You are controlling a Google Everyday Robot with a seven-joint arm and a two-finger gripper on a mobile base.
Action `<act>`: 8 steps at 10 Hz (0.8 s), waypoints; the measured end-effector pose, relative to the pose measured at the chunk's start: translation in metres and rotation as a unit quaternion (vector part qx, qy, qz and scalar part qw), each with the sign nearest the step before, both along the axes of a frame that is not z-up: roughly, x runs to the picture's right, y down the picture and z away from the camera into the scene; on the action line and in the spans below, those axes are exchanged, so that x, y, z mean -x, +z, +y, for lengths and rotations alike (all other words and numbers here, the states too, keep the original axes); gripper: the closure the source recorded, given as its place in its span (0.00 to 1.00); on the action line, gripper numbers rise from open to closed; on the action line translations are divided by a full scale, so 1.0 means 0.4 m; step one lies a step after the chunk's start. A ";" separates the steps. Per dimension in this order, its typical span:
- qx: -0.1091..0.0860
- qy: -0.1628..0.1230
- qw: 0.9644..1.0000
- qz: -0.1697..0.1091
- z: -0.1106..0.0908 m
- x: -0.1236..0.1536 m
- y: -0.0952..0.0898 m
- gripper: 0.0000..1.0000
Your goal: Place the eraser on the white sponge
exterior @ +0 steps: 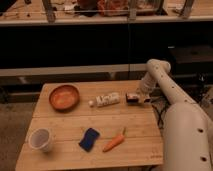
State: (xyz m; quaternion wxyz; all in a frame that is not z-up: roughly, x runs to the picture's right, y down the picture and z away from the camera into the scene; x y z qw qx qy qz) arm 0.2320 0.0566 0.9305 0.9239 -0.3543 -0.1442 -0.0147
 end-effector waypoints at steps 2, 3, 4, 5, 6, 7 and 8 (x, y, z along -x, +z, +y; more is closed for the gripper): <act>0.001 -0.001 1.000 0.001 -0.002 0.000 -0.005 0.90; 0.001 -0.001 1.000 0.002 -0.002 -0.003 -0.008 0.90; 0.002 -0.002 1.000 0.002 -0.002 -0.002 -0.010 0.90; 0.002 -0.003 1.000 0.001 -0.006 0.002 -0.017 0.90; 0.003 -0.005 1.000 0.000 -0.006 0.005 -0.020 0.90; 0.004 -0.006 1.000 0.000 -0.008 0.007 -0.024 0.90; 0.004 -0.005 1.000 0.001 -0.010 0.005 -0.026 0.90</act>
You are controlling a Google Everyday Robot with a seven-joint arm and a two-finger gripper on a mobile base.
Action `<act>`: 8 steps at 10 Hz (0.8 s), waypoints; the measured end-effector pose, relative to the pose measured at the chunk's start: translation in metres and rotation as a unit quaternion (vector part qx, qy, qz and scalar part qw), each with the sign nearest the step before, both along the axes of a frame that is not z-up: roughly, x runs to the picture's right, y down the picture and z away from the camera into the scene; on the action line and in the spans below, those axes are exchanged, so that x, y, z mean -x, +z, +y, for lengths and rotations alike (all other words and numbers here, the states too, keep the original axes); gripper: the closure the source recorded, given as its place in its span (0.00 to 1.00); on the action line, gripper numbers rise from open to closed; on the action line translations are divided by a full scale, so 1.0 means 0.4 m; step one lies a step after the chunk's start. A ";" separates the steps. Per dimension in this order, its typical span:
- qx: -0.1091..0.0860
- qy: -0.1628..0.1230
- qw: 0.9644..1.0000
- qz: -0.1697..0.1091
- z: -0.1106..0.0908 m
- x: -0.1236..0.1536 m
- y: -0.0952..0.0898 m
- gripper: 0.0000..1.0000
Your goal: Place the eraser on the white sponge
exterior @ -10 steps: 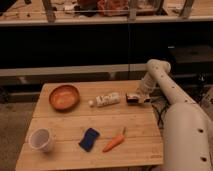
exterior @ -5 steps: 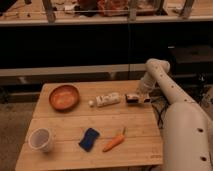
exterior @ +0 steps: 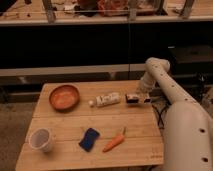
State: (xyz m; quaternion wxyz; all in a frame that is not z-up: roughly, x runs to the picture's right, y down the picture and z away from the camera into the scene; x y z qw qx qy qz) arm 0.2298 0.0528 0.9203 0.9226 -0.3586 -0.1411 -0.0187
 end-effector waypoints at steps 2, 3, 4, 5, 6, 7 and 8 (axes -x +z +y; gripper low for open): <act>0.001 -0.001 1.000 0.002 -0.003 0.001 -0.001 0.90; 0.002 -0.002 1.000 0.001 -0.003 0.005 0.000 0.90; 0.003 -0.005 1.000 0.000 -0.004 0.011 -0.004 0.90; 0.003 -0.006 1.000 -0.001 -0.004 0.011 -0.010 0.90; 0.003 -0.006 1.000 0.001 -0.005 0.008 -0.013 0.90; 0.005 -0.006 1.000 0.002 -0.002 0.006 -0.011 0.90; 0.005 -0.007 1.000 0.002 -0.004 0.011 -0.010 0.90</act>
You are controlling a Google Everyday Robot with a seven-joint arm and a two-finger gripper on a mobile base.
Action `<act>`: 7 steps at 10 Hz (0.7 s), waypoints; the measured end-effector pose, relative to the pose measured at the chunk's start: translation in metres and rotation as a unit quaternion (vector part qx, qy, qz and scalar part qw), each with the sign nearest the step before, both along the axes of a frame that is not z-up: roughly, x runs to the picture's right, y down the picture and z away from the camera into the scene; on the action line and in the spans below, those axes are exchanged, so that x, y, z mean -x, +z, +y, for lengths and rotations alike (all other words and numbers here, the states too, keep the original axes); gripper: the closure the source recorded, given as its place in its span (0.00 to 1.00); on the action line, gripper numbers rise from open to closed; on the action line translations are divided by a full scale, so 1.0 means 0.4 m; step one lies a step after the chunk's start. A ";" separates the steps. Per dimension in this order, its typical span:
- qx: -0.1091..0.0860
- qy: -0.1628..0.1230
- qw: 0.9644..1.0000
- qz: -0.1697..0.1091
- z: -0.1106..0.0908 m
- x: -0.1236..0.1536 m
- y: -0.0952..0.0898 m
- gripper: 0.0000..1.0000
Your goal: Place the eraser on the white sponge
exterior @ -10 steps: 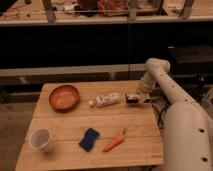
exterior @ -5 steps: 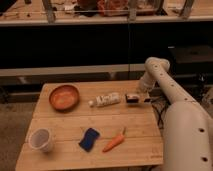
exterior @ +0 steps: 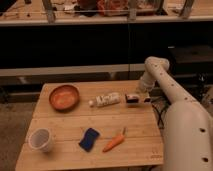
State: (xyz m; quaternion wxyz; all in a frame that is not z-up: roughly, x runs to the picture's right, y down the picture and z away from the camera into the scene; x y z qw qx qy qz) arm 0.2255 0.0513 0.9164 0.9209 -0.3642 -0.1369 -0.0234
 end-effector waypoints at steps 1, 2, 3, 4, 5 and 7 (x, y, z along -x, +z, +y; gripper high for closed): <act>0.001 -0.003 1.000 -0.001 0.001 0.009 0.003 0.90; 0.001 -0.004 1.000 0.000 -0.001 0.011 0.001 0.90; 0.002 -0.005 1.000 0.000 0.000 0.013 0.001 0.90; 0.002 -0.005 1.000 0.002 -0.001 0.010 -0.002 0.90; 0.004 -0.006 1.000 0.003 0.003 0.008 0.000 0.90; 0.006 -0.009 1.000 0.004 0.004 0.021 0.004 0.90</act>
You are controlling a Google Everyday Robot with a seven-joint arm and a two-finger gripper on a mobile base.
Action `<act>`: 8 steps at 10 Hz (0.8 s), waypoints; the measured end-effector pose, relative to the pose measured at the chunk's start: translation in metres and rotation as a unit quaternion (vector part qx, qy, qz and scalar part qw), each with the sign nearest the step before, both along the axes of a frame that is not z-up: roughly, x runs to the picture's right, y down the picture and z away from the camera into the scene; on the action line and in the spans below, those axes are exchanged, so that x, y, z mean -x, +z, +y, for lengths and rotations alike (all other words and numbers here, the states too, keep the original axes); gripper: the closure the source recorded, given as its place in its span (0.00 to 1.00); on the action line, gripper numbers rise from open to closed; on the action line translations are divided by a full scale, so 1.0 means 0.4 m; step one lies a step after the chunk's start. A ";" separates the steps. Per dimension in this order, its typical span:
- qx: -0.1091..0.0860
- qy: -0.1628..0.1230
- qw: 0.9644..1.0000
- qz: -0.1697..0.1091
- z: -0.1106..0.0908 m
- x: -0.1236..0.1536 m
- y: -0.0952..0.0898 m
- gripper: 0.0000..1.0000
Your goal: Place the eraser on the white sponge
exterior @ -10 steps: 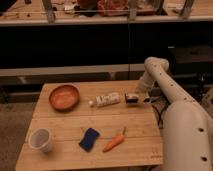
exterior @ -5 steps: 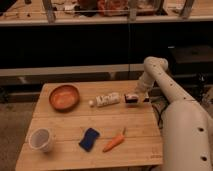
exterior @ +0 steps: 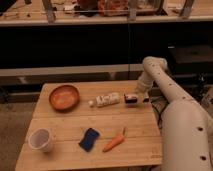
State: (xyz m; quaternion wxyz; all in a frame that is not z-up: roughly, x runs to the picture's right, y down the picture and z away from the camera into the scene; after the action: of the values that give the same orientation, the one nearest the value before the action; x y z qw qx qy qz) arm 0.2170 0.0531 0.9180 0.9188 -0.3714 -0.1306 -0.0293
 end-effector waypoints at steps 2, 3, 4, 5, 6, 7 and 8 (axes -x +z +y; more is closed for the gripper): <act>0.001 -0.002 1.000 0.000 0.000 0.006 0.002 0.90; 0.001 -0.002 1.000 0.001 0.000 0.005 0.002 0.90; 0.002 -0.002 1.000 0.003 0.001 0.002 0.000 0.90; 0.003 -0.004 1.000 0.004 0.003 0.006 0.001 0.85; 0.004 -0.005 1.000 0.005 0.005 0.010 0.003 0.79; 0.005 -0.007 1.000 0.004 0.005 0.019 0.006 0.69; 0.004 -0.008 1.000 0.005 0.003 0.020 0.005 0.60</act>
State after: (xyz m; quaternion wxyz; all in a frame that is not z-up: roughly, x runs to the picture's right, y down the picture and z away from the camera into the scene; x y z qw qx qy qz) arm 0.2089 0.0541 0.9201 0.9178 -0.3758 -0.1237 -0.0341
